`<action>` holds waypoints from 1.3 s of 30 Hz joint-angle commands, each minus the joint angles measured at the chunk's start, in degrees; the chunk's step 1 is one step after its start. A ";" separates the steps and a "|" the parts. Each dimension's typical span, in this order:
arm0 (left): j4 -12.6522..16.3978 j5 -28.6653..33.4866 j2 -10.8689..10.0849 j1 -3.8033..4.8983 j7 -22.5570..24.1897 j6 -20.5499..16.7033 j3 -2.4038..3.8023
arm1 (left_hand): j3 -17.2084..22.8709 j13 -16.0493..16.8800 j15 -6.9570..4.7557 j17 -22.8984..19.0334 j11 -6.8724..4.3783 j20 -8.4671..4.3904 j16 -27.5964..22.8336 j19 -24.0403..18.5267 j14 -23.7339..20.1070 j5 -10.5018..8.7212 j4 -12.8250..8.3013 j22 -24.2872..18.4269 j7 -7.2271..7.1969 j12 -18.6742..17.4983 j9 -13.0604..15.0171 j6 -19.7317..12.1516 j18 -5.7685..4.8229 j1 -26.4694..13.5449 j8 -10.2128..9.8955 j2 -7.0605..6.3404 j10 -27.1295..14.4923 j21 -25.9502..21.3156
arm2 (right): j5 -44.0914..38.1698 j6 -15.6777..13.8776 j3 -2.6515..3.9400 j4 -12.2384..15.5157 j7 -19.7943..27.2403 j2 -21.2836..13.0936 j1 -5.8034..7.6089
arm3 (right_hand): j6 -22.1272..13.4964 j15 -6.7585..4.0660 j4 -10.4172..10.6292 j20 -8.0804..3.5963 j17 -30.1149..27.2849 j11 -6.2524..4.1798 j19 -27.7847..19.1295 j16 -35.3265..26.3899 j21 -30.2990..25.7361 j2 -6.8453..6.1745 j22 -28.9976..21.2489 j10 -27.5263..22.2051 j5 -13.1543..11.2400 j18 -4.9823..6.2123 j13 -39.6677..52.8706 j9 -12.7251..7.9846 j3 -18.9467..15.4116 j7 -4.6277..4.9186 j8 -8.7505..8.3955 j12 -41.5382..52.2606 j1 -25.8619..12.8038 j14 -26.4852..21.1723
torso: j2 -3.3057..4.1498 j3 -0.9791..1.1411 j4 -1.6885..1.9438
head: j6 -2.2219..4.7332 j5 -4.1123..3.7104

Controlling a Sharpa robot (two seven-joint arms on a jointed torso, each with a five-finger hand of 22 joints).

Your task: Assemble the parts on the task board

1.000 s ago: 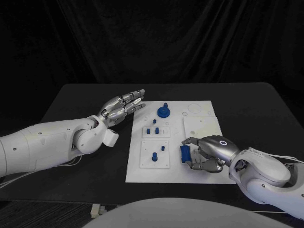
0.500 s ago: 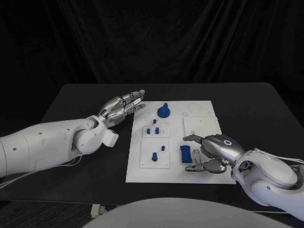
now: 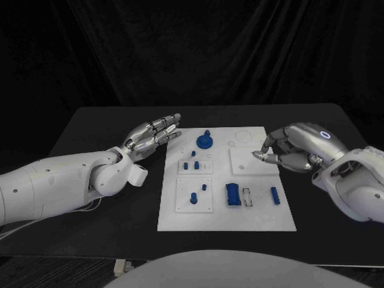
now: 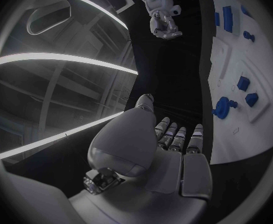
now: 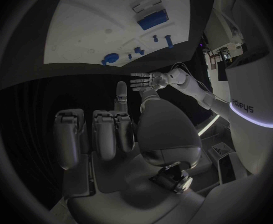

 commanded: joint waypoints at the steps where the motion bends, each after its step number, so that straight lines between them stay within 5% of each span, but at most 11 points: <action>1: -0.03 0.41 0.34 -0.06 1.00 0.35 0.06 | 0.26 0.06 0.12 -0.09 0.24 0.34 -0.08 0.12 0.10 0.21 0.13 0.04 0.29 0.23 0.06 -0.03 0.66 0.48 0.37 -0.01 -0.08 0.24 | 3.41 20.66 -0.05 -0.36 -13.86 0.10 2.67 | 1.69 -0.10 0.02 -0.19 15.07 -0.15 5.97 0.14 0.15 0.27 15.05 6.16 -2.67 -0.40 15.10 -0.06 -1.50 0.00 -2.93 0.14 -1.89 6.01 | 0.00 -0.01 0.03 | 0.00 -0.69; 5: -0.08 0.41 0.60 -0.06 1.13 0.35 0.06 | 0.27 0.07 0.11 -0.09 0.28 0.33 -0.08 0.12 0.11 0.23 0.13 0.04 0.30 0.30 0.07 0.00 0.66 0.49 0.39 0.00 -0.07 0.24 | 3.53 29.07 -0.05 -1.45 -19.12 1.31 4.27 | 4.86 -0.36 -0.23 -0.30 15.07 -0.66 5.97 0.14 0.15 0.07 15.05 6.16 -1.72 -0.40 15.10 1.10 -1.76 -0.74 -2.48 0.14 -1.17 6.01 | 0.03 -0.03 0.08 | 0.00 -1.20; 7: -0.09 0.41 0.65 -0.06 1.16 0.35 0.06 | 0.28 0.07 0.11 -0.09 0.30 0.33 -0.09 0.13 0.10 0.23 0.13 0.05 0.30 0.26 0.05 -0.14 0.66 0.50 0.36 0.00 -0.07 0.25 | 3.50 31.30 -0.05 -1.89 -20.31 1.83 4.47 | 5.68 -0.80 -0.64 -0.62 15.07 -1.08 5.97 0.14 0.15 -0.18 15.05 6.16 1.56 -0.40 15.10 1.76 -1.48 -1.22 -2.56 0.14 0.20 6.01 | 0.04 -0.04 0.09 | 0.00 -1.24; 14: -0.01 0.41 0.70 -0.06 1.28 0.32 0.06 | 0.29 0.07 0.10 -0.09 0.33 0.33 -0.09 0.12 0.10 0.24 0.13 0.03 0.28 0.25 0.05 -0.11 0.66 0.51 0.37 0.00 -0.07 0.24 | 3.44 40.79 -0.06 -4.50 -24.07 3.96 4.51 | 6.38 -1.26 -0.27 -1.08 15.07 -1.43 5.49 0.14 -0.99 -0.29 14.65 6.16 1.13 -0.10 15.10 3.13 -1.85 -1.49 -2.86 0.14 0.04 6.01 | 0.00 -0.16 0.10 | 0.00 -1.30; 26: -0.04 0.41 0.79 -0.06 1.21 0.57 0.06 | 0.32 0.07 0.11 -0.09 0.42 0.33 -0.09 0.11 0.10 0.26 0.12 0.01 0.25 0.27 0.05 -0.15 0.66 0.54 0.37 0.02 -0.07 0.24 | 4.21 43.11 -0.06 -6.13 -25.69 6.62 1.27 | 5.37 -1.02 -0.30 -1.08 15.07 -0.98 4.56 0.14 -3.16 -0.24 13.88 6.16 -5.84 0.47 15.10 4.65 -0.67 -0.84 -7.00 0.14 0.97 6.01 | 0.14 -0.01 0.09 | 0.00 -1.50; 39: -0.19 0.41 0.77 -0.06 0.90 0.82 0.06 | 0.32 0.07 0.11 -0.09 0.42 0.33 -0.09 0.11 0.10 0.26 0.12 0.01 0.25 0.27 0.05 -0.15 0.66 0.54 0.37 0.02 -0.07 0.24 | 9.77 41.99 -0.07 -7.08 -26.05 7.36 -0.02 | 5.53 -0.34 -0.07 -0.44 15.07 -0.71 4.05 0.14 -4.46 0.39 13.43 6.16 -11.82 0.79 15.10 5.71 -0.39 -0.45 -10.05 0.14 -1.75 6.01 | 0.08 -0.01 0.00 | 0.00 -1.50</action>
